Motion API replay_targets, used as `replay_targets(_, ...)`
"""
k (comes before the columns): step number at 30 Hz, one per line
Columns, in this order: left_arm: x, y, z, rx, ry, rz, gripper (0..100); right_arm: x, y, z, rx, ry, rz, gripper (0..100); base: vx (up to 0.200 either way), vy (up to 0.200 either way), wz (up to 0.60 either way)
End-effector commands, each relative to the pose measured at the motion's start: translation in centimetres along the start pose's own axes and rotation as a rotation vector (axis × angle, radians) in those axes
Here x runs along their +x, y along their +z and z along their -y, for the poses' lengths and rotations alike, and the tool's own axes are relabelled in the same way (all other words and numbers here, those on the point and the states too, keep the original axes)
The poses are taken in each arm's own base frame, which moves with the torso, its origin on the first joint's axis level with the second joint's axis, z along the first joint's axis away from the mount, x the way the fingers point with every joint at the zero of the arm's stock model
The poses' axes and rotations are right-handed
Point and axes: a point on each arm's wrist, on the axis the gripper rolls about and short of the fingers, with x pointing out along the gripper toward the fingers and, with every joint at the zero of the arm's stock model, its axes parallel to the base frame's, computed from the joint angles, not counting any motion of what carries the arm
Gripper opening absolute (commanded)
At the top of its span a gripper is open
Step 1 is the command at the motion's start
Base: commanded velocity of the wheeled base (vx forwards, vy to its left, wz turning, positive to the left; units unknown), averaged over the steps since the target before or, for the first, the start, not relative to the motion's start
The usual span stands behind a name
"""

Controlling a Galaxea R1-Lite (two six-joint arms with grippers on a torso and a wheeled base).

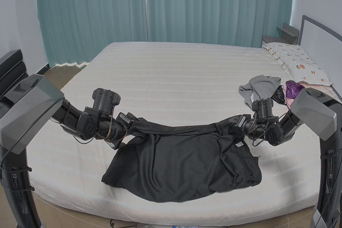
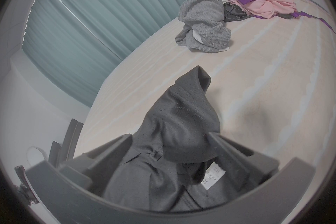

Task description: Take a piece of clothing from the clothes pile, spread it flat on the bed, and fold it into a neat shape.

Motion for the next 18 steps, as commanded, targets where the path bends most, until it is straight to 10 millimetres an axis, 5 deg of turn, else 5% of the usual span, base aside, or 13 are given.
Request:
replay_targets(1,0.2,0.2,-0.2,-0.003,0.005,0.002,100,1.2,-0.9,1.1,-0.035,-0.034,-0.017,0,0.000,0.000,0.00)
replay_targets(6,0.2,0.2,-0.2,-0.001,0.005,0.002,100,1.5,-0.6,0.9,-0.058,-0.053,0.017,0,0.000,0.000,0.00)
replay_targets(18,0.4,0.6,-0.1,-0.004,-0.001,0.013,100,2.0,4.3,-2.2,-0.061,0.052,0.188,0,0.000,0.000,0.00)
